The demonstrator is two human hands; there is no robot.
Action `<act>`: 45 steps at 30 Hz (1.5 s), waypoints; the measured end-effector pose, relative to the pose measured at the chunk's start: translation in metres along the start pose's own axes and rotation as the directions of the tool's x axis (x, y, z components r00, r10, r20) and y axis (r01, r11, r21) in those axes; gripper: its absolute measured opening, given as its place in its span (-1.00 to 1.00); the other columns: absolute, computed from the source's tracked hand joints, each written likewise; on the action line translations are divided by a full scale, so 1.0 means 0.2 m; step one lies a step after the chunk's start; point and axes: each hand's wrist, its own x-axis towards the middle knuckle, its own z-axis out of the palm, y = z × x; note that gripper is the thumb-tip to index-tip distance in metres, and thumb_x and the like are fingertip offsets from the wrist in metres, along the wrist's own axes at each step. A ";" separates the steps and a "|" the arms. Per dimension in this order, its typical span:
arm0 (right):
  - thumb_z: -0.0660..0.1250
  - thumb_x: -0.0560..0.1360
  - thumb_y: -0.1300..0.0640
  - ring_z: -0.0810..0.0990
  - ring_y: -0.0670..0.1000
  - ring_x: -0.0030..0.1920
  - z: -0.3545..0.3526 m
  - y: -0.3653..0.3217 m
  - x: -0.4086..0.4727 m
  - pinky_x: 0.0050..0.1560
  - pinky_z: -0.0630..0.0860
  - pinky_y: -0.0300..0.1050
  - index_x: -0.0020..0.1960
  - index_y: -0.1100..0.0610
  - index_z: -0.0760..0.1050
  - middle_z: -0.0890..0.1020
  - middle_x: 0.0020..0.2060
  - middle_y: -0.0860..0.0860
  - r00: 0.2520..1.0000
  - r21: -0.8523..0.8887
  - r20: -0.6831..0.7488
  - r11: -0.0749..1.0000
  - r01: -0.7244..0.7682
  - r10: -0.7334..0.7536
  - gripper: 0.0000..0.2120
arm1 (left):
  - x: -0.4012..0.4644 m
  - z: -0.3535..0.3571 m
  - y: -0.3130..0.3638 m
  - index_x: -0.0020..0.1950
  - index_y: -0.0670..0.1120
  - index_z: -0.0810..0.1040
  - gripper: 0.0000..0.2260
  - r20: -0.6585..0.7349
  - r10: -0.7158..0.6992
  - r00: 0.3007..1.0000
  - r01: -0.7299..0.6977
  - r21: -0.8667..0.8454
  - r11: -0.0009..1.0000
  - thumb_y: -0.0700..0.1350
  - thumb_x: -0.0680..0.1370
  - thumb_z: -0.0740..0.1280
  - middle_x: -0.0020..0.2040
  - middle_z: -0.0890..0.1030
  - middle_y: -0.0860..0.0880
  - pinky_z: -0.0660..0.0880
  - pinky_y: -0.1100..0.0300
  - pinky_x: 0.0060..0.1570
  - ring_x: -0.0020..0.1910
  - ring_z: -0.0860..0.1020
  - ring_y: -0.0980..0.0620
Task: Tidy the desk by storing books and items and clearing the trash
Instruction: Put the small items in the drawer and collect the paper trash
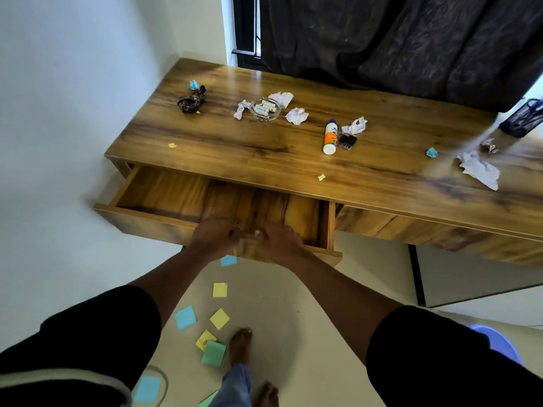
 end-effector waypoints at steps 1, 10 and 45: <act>0.03 0.66 -0.21 0.59 0.13 0.15 0.01 0.02 0.01 0.21 0.53 0.16 0.25 0.01 0.55 0.65 0.08 0.07 0.998 -0.039 0.052 0.999 -0.021 0.023 -0.56 | 0.01 -0.01 -0.01 0.02 0.03 0.63 -0.63 0.043 -0.007 0.999 0.006 0.013 1.000 0.14 0.59 0.07 -0.08 0.67 -0.01 0.59 0.07 -0.12 -0.10 0.63 -0.05; -0.04 0.68 -0.23 0.59 0.11 0.11 0.00 0.03 -0.02 0.22 0.52 0.19 0.22 -0.01 0.53 0.64 0.03 0.07 0.976 -0.037 0.205 0.997 -0.067 0.073 -0.53 | 0.04 -0.07 0.03 0.14 -0.09 0.61 -0.60 0.300 -0.019 0.954 -0.050 0.221 0.974 0.05 0.72 0.01 0.06 0.66 -0.13 0.50 0.02 0.09 0.10 0.61 -0.13; -0.09 0.68 -0.28 0.58 0.16 0.21 0.28 -0.05 -0.67 0.23 0.50 0.15 0.48 -0.06 0.36 0.62 0.24 0.10 0.969 -0.151 0.249 0.988 0.046 -0.007 -0.47 | -0.75 0.01 -0.05 0.43 0.04 0.44 -0.11 0.246 0.178 0.953 -0.253 0.316 0.914 0.54 0.32 -0.09 0.31 0.60 0.02 0.46 0.03 0.27 0.28 0.56 -0.07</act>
